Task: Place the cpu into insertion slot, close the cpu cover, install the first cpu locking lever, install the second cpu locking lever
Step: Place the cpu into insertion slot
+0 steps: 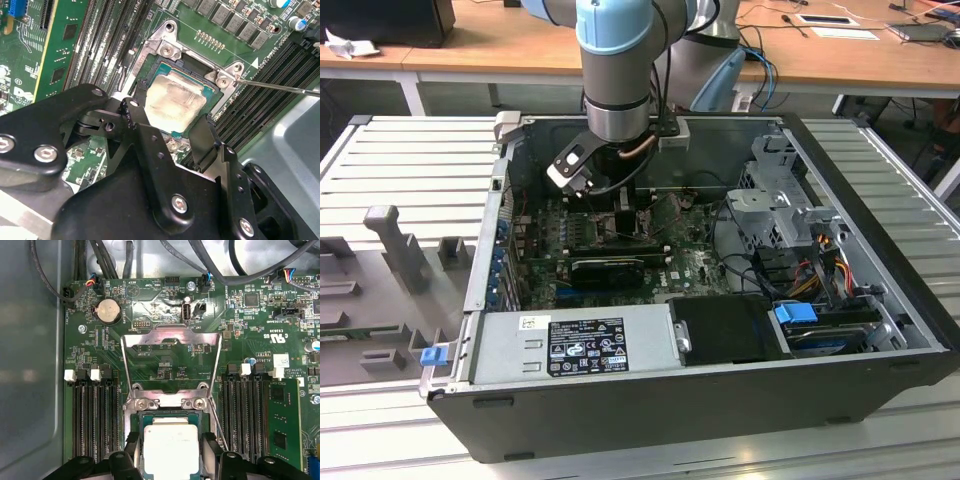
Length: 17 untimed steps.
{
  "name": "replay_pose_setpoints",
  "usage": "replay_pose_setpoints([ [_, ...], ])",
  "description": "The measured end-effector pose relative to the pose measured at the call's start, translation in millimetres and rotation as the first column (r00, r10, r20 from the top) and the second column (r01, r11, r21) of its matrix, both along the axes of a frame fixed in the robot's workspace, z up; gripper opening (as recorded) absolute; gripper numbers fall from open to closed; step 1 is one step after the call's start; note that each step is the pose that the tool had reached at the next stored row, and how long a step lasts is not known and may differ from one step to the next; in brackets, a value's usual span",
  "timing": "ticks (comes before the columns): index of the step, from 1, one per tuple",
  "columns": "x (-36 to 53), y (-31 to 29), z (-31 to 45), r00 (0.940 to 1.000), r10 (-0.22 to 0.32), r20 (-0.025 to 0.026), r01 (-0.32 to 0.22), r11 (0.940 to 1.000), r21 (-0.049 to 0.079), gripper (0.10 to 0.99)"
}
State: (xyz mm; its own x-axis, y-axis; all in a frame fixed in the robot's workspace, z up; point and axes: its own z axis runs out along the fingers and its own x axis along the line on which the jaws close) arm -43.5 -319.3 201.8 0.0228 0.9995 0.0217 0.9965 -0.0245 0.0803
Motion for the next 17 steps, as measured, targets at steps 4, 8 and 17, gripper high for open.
replay_pose_setpoints([
  [4,0.0,0.0,3.7,1.0,0.0,0.0,0.0,1.0,0.0,0.604],
  [8,0.0,0.0,11.2,1.0,0.0,0.0,0.0,1.0,0.0,0.592],
  [17,0.0,0.0,22.4,1.0,-0.001,-0.0042,0.001,1.0,0.0,0.106],
])
